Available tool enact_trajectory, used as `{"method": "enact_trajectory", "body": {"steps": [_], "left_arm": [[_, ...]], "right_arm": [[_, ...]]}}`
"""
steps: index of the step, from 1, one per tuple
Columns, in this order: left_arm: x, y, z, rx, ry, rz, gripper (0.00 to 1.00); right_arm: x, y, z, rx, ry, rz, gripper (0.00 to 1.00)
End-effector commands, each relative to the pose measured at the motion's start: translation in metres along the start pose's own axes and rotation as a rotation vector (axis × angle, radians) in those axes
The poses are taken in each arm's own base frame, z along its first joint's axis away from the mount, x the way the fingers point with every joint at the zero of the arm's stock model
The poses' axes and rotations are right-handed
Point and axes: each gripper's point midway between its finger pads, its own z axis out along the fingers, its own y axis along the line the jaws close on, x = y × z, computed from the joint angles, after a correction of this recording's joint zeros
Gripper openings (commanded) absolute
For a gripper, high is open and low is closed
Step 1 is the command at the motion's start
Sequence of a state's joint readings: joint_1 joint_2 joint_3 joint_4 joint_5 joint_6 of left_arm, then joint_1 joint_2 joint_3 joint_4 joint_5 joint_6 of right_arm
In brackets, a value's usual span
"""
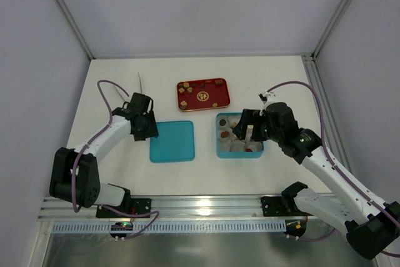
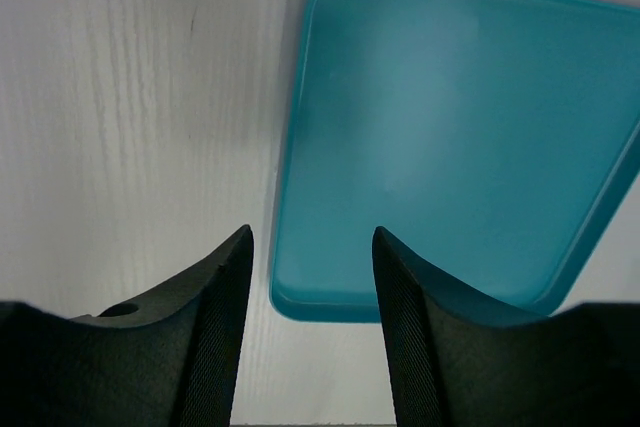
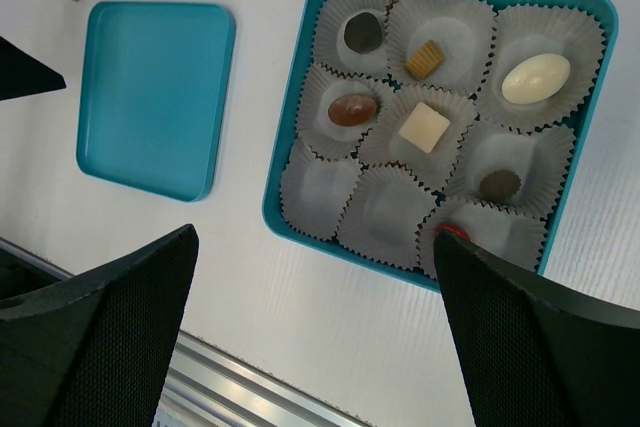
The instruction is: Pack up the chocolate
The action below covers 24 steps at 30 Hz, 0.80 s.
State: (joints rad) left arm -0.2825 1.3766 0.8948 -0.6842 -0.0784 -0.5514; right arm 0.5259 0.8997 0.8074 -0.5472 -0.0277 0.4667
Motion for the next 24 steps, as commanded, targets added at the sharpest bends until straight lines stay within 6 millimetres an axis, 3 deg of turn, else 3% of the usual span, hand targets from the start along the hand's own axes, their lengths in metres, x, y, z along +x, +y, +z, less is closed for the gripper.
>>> {"method": "enact_trajectory", "body": {"steps": [1, 10, 16, 21, 24], "left_arm": [[-0.013, -0.017, 0.011, 0.058, -0.036, -0.021, 0.5], [-0.005, 0.0, 0.043, -0.065, 0.024, -0.002, 0.36], [0.005, 0.009, 0.061, -0.11, 0.055, 0.004, 0.26], [0.008, 0.01, 0.068, -0.105, 0.051, -0.015, 0.03], [0.008, 0.0, 0.066, -0.06, 0.056, -0.025, 0.0]], "right_arm": [[-0.007, 0.01, 0.002, -0.046, -0.022, -0.005, 1.0], [-0.006, 0.015, 0.005, -0.071, -0.012, -0.007, 1.0], [-0.004, 0.022, 0.017, -0.088, 0.021, -0.017, 1.0], [0.0, 0.031, 0.033, -0.11, 0.079, -0.029, 1.0], [-0.006, 0.038, 0.04, -0.123, 0.078, -0.03, 1.0]]}}
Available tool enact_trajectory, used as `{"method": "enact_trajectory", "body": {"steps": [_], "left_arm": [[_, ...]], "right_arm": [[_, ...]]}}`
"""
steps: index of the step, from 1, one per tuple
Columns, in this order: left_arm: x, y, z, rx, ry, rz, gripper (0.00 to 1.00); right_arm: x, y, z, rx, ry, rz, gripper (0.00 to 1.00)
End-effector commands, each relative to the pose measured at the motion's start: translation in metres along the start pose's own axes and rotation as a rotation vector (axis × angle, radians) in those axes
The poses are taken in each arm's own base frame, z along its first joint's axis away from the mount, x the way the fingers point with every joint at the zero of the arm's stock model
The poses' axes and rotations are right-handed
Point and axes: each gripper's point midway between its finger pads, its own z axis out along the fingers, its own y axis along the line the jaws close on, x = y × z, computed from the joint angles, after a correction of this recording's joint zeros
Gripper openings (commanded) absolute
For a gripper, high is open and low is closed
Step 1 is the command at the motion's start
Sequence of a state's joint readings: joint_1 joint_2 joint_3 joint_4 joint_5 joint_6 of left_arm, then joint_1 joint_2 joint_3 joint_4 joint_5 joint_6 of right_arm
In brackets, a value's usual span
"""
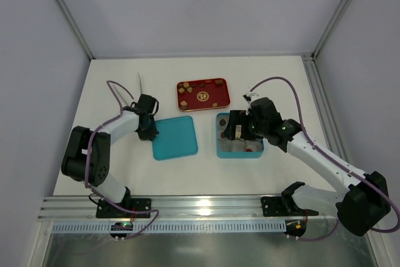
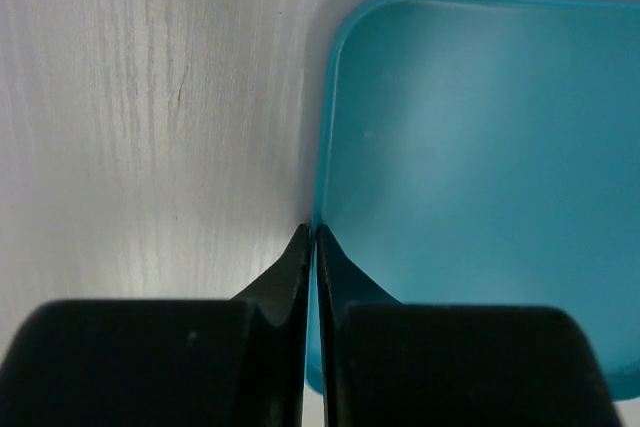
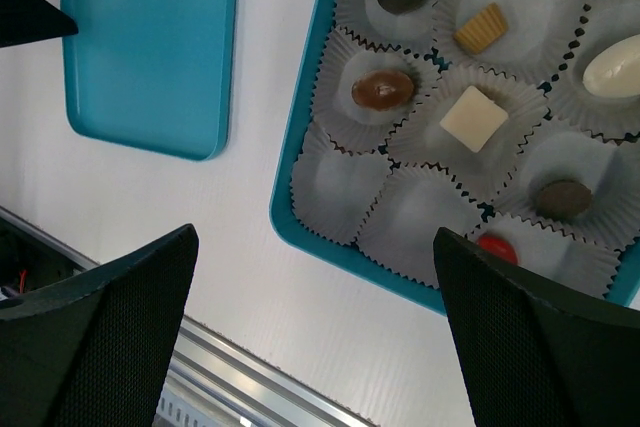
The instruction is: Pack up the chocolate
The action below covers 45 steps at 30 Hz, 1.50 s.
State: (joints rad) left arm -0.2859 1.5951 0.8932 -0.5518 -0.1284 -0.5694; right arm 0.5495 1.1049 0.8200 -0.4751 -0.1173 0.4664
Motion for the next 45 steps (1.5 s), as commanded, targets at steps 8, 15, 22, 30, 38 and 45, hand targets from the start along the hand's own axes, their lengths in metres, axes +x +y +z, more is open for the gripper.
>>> {"method": "enact_trajectory", "body": {"steps": [8, 15, 22, 30, 38, 45], "left_arm": [[0.002, -0.023, -0.025, 0.167, -0.033, -0.054, 0.0], [0.001, -0.025, -0.051, 0.209, -0.045, -0.02, 0.0], [-0.007, -0.029, -0.073, 0.244, -0.069, -0.008, 0.0], [-0.013, -0.024, -0.092, 0.276, -0.084, -0.012, 0.0], [-0.017, -0.014, -0.103, 0.312, -0.092, -0.045, 0.0], [-0.02, -0.009, -0.112, 0.359, -0.101, -0.071, 0.0]], "right_arm": [[-0.04, 0.059, 0.012, -0.126, -0.057, -0.085, 1.0], [-0.037, 0.075, 0.038, -0.138, 0.001, -0.122, 1.0], [-0.041, 0.092, 0.056, -0.163, 0.034, -0.142, 1.0], [-0.036, 0.105, 0.079, -0.188, 0.085, -0.125, 0.99], [-0.028, 0.11, 0.098, -0.201, 0.125, -0.095, 0.98], [-0.023, 0.115, 0.114, -0.207, 0.154, -0.078, 0.98]]}}
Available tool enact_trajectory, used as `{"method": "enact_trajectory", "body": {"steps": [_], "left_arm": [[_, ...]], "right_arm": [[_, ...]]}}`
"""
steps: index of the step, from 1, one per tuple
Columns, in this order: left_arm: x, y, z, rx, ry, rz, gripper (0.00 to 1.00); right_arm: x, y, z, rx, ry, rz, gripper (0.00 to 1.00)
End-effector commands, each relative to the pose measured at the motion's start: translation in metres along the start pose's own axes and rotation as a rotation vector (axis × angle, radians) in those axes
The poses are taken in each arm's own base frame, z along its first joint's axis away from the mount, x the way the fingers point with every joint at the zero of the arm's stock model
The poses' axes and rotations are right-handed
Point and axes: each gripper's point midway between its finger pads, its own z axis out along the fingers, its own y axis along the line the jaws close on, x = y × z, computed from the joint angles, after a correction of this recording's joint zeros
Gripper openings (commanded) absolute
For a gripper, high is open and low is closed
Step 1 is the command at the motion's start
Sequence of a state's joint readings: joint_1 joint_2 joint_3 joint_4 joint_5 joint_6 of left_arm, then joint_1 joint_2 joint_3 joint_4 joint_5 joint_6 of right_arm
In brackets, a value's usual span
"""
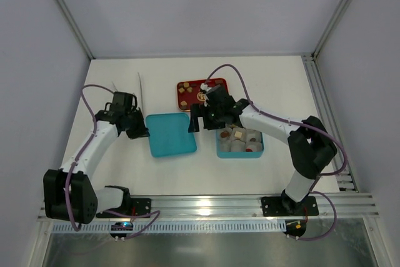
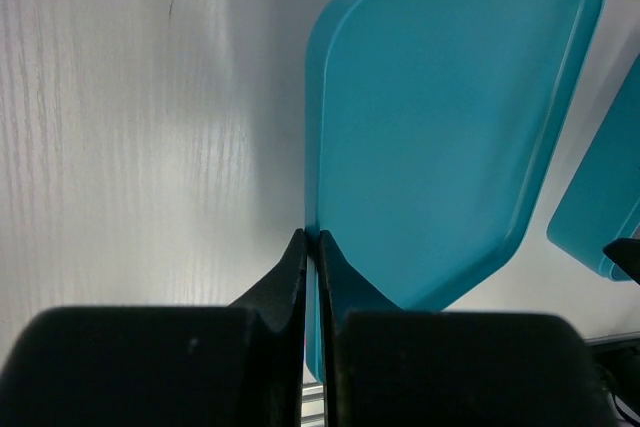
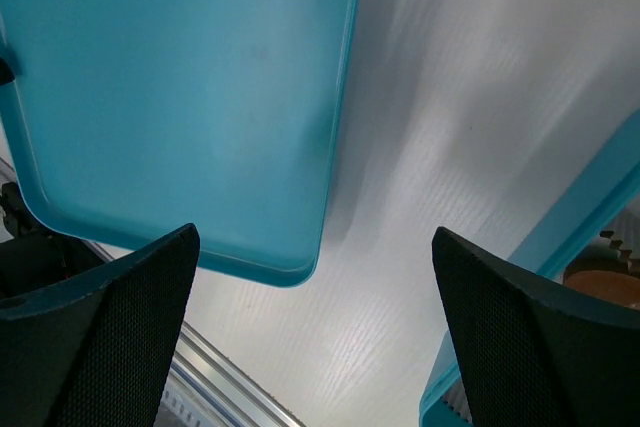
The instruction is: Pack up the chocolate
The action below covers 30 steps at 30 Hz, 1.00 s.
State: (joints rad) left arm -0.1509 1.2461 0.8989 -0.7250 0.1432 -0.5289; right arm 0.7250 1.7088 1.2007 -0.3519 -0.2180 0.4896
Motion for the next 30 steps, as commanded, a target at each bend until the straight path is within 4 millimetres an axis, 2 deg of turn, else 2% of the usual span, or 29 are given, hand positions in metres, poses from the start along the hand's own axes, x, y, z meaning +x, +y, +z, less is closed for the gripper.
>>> {"method": "enact_trajectory", "body": {"steps": [1, 9, 15, 24, 30], "left_arm": [[-0.013, -0.014, -0.018, 0.085, -0.042, 0.013, 0.0], [-0.015, -0.017, -0.03, 0.143, -0.05, -0.007, 0.0], [-0.02, -0.024, -0.042, 0.194, -0.069, -0.011, 0.0], [-0.025, -0.031, -0.052, 0.249, -0.086, -0.021, 0.0], [-0.024, -0.036, -0.056, 0.277, -0.087, -0.018, 0.0]], "right_arm": [[-0.022, 0.022, 0.002, -0.068, -0.05, -0.001, 0.98], [-0.024, 0.036, 0.014, -0.147, -0.04, 0.042, 0.98], [-0.027, 0.05, 0.015, -0.221, -0.044, 0.078, 0.98], [-0.027, 0.072, 0.01, -0.396, -0.051, 0.159, 0.98], [-0.031, 0.083, -0.005, -0.502, -0.075, 0.218, 0.95]]}}
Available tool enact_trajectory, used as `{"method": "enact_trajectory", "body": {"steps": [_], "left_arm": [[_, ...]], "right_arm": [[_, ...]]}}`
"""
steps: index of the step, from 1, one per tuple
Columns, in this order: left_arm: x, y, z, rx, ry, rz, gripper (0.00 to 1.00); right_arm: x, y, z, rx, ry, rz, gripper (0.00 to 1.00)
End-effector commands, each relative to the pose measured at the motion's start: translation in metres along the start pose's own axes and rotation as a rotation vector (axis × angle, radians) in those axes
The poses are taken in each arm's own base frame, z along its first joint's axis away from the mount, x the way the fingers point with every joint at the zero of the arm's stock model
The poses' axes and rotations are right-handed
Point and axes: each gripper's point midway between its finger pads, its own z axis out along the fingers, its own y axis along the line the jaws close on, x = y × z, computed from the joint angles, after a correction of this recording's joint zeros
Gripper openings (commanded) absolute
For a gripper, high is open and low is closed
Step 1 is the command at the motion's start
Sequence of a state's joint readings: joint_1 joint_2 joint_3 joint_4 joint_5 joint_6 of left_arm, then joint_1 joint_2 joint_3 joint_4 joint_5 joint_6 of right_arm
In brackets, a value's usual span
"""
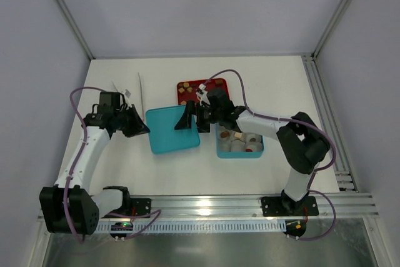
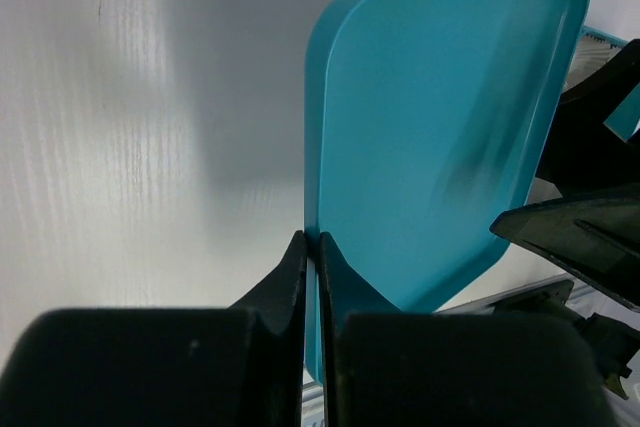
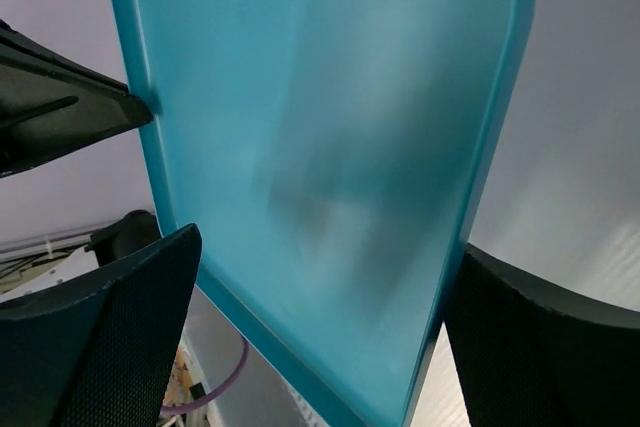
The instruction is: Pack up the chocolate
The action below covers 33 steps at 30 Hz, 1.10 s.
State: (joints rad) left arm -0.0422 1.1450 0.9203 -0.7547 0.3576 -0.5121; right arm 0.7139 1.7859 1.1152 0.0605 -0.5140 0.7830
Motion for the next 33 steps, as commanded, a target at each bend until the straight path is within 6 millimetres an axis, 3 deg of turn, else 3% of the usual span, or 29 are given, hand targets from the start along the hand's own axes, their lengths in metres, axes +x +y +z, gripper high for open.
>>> {"method": "enact_trajectory", "body": {"steps": [1, 4, 10, 20, 27, 30, 33], "left_arm": [[-0.015, -0.023, -0.016, 0.09, -0.055, 0.034, 0.0], [-0.013, -0.026, -0.015, 0.111, -0.046, 0.034, 0.0], [-0.012, -0.027, -0.015, 0.125, -0.036, 0.047, 0.0], [-0.012, -0.04, -0.017, 0.175, -0.03, 0.083, 0.0], [-0.014, -0.051, -0.02, 0.188, -0.043, 0.123, 0.0], [-0.016, -0.055, -0.021, 0.187, -0.052, 0.137, 0.02], [-0.02, -0.057, -0.023, 0.177, -0.068, 0.15, 0.11]], "right_arm": [[-0.016, 0.038, -0.015, -0.156, -0.061, -0.003, 0.94], [-0.014, 0.041, -0.02, -0.182, -0.062, 0.025, 0.85], [-0.016, 0.05, -0.035, -0.232, -0.097, 0.043, 0.55], [-0.017, 0.057, -0.05, -0.266, -0.118, 0.059, 0.22], [-0.019, 0.057, -0.059, -0.262, -0.134, 0.068, 0.04], [-0.021, 0.057, -0.065, -0.264, -0.146, 0.077, 0.04], [-0.023, 0.058, -0.071, -0.266, -0.158, 0.076, 0.04]]}}
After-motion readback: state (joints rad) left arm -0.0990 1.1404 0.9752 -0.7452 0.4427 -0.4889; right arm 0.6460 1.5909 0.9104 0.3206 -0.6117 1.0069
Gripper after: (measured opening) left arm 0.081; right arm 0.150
